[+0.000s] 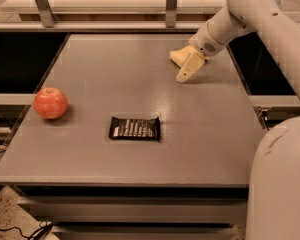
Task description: Move sponge near rxbar chocolate
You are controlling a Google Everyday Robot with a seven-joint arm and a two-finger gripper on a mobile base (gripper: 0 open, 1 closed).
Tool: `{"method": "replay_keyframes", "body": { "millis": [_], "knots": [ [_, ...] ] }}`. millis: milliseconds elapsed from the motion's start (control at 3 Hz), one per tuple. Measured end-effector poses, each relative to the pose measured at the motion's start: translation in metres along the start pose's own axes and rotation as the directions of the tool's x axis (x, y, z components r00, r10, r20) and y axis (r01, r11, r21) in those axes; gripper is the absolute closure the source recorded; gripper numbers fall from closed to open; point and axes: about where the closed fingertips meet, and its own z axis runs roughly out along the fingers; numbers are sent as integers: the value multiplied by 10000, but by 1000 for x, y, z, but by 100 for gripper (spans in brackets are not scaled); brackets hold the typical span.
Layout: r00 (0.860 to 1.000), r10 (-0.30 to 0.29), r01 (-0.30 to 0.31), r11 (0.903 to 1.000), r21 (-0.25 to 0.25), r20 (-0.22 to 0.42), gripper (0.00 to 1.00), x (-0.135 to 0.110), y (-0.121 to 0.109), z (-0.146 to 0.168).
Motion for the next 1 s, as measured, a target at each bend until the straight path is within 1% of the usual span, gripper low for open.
{"method": "replay_keyframes", "body": {
  "millis": [333,1000],
  "knots": [
    [9999,142,-141,9999,-80,74,39,4,-2,3],
    [9999,143,-142,9999,-81,76,85,-3,-4,-7]
  ]
}}
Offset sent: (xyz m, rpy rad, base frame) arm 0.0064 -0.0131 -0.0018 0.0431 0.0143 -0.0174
